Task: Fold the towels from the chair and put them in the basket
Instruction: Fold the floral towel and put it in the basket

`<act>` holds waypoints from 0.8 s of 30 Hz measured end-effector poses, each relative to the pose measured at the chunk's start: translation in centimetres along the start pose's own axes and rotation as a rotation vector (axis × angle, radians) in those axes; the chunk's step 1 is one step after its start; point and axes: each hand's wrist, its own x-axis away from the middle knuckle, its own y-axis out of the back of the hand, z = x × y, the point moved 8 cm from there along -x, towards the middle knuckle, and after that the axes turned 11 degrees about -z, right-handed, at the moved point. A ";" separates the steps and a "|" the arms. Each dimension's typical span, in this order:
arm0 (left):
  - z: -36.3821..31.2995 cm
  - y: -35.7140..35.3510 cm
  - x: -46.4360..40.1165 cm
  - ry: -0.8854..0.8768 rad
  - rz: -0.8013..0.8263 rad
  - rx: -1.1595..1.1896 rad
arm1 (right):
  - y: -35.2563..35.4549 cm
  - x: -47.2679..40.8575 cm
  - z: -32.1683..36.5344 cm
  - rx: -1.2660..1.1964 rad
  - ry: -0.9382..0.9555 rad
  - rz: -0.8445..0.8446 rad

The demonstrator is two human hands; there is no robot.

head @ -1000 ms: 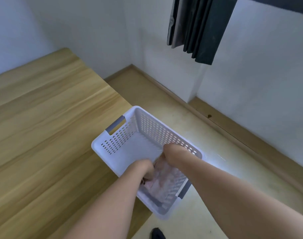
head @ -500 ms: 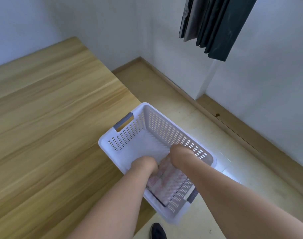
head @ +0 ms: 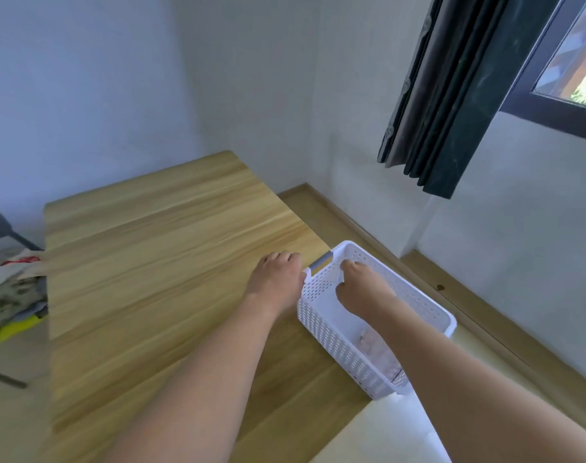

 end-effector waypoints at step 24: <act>36.9 18.8 19.4 0.065 -0.198 0.033 | -6.8 14.5 39.6 -0.048 0.081 -0.166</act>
